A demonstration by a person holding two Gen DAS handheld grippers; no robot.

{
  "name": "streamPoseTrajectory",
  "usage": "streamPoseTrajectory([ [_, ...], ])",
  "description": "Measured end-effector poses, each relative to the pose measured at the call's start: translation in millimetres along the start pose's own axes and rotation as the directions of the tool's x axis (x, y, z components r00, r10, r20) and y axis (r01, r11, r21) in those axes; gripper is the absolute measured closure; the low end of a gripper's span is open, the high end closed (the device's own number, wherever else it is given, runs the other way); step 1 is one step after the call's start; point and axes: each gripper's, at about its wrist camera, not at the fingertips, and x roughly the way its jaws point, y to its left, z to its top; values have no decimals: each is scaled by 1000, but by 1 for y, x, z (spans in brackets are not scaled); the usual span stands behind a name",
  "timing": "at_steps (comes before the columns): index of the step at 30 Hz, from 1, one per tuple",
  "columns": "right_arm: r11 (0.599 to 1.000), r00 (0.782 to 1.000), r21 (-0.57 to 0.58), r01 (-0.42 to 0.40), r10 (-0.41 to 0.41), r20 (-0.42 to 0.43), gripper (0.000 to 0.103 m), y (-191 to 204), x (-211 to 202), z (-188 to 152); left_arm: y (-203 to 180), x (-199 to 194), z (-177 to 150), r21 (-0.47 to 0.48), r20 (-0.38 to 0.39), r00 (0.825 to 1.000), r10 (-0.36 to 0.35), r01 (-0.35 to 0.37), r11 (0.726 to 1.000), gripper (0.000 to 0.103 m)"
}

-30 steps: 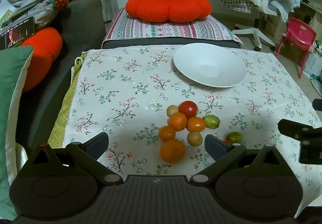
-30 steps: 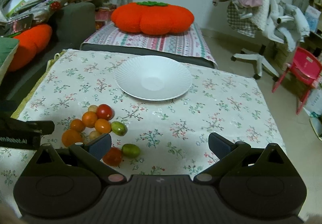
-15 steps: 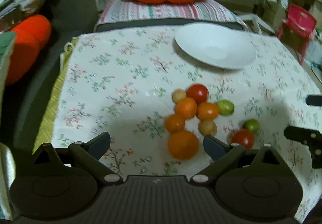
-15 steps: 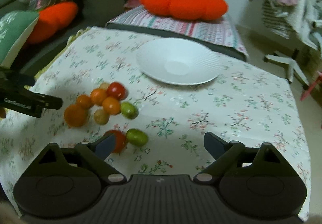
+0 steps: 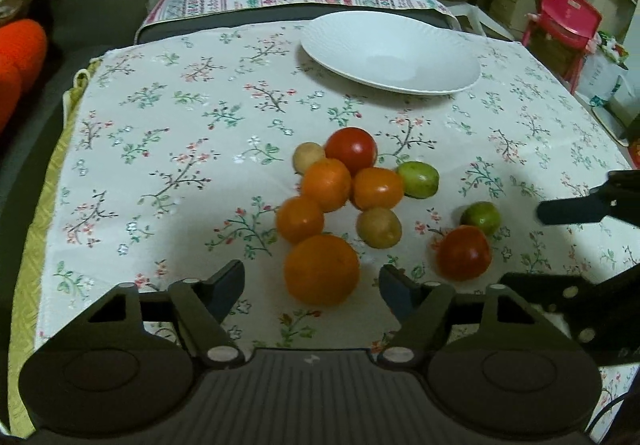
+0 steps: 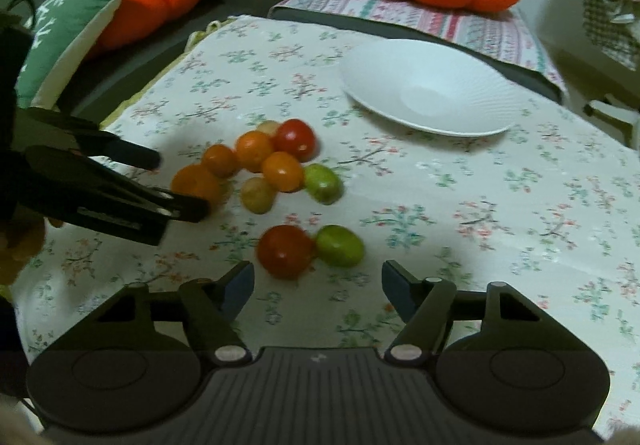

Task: Organize fruits
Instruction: 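Grasp the large orange with the left tool while the right tool grasps a red tomato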

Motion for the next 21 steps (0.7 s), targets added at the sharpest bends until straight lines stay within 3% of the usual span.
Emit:
streamPoseTrajectory([
  [5, 999, 999, -8, -51, 51, -10, 49, 8, 10, 2, -2, 5, -2, 21, -4, 1000, -9, 9, 1000, 58],
  [17, 998, 998, 5, -69, 69, -10, 52, 17, 29, 9, 2, 17, -1, 12, -16, 999, -33, 33, 999, 77],
  [19, 998, 998, 12, -66, 66, -15, 55, 17, 33, 10, 3, 18, -1, 12, -14, 999, -36, 36, 999, 82],
  [21, 998, 998, 17, -65, 66, -23, 67, 16, 35, 11, 3, 18, -1, 13, -10, 999, -40, 40, 999, 84],
])
